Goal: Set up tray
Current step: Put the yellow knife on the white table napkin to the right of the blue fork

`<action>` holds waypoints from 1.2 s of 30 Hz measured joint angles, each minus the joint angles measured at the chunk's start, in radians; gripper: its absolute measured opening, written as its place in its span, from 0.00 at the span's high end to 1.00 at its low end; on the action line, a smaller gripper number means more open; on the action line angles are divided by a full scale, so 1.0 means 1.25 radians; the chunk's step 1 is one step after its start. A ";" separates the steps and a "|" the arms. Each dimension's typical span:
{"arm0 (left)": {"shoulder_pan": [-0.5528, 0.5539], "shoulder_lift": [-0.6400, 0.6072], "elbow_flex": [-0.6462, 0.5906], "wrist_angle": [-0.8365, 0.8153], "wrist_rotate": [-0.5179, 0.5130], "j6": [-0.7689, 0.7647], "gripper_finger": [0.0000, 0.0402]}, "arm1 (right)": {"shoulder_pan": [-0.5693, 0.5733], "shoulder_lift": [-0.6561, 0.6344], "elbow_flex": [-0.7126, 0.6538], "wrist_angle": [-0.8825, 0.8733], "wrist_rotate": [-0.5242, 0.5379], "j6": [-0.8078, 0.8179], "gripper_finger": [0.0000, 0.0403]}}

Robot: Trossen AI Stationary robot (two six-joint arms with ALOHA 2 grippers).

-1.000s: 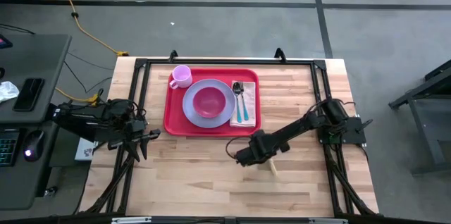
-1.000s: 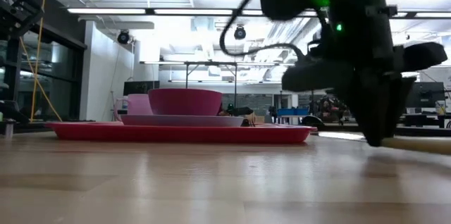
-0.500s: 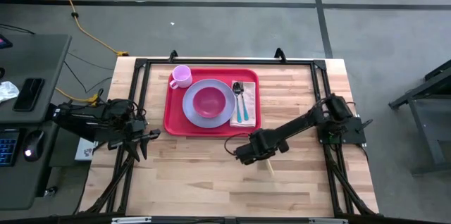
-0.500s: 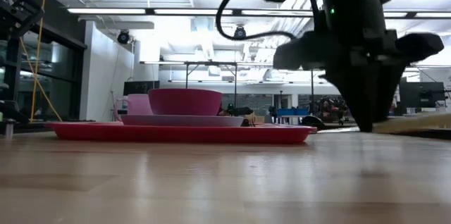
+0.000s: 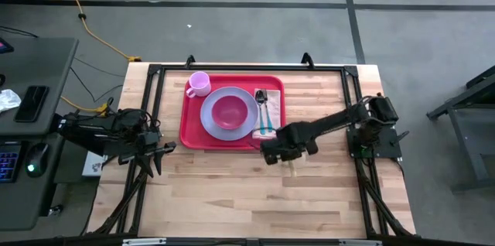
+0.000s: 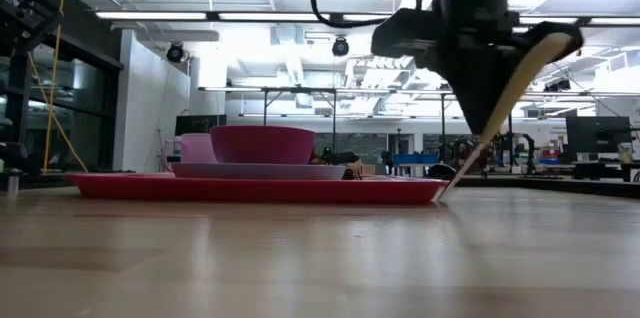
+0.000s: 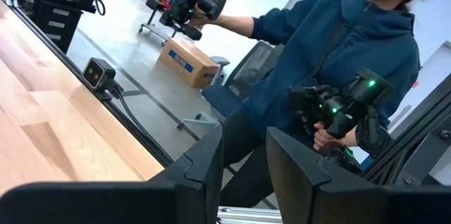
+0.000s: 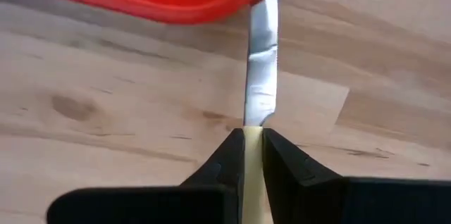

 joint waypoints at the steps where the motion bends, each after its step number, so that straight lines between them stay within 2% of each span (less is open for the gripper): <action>1: 0.000 0.000 0.000 0.000 0.000 0.000 0.65 | -0.013 -0.002 0.000 0.000 -0.001 -0.014 0.94; 6: 0.000 0.000 0.000 0.000 0.000 0.000 0.65 | -0.067 -0.003 0.001 0.007 -0.004 -0.074 0.99; 10: 0.000 0.000 0.000 0.000 -0.001 0.000 0.65 | -0.070 -0.003 0.001 0.013 -0.006 -0.085 0.99; 14: 0.000 0.000 0.000 0.000 -0.001 0.002 0.65 | -0.043 -0.003 0.001 0.012 -0.004 -0.082 0.95; 18: 0.000 0.000 0.000 0.000 -0.001 0.002 0.65 | 0.008 -0.003 0.001 0.028 -0.001 -0.021 0.92; 24: 0.000 0.000 0.000 0.000 -0.001 0.005 0.65 | 0.075 0.006 0.002 0.149 0.024 0.081 0.83; 31: 0.000 0.000 0.000 0.000 -0.001 0.015 0.65 | 0.088 0.077 0.002 0.165 -0.064 0.111 0.73; 36: 0.000 0.000 0.000 0.000 -0.001 0.015 0.65 | 0.079 0.110 0.001 0.196 -0.058 0.114 0.70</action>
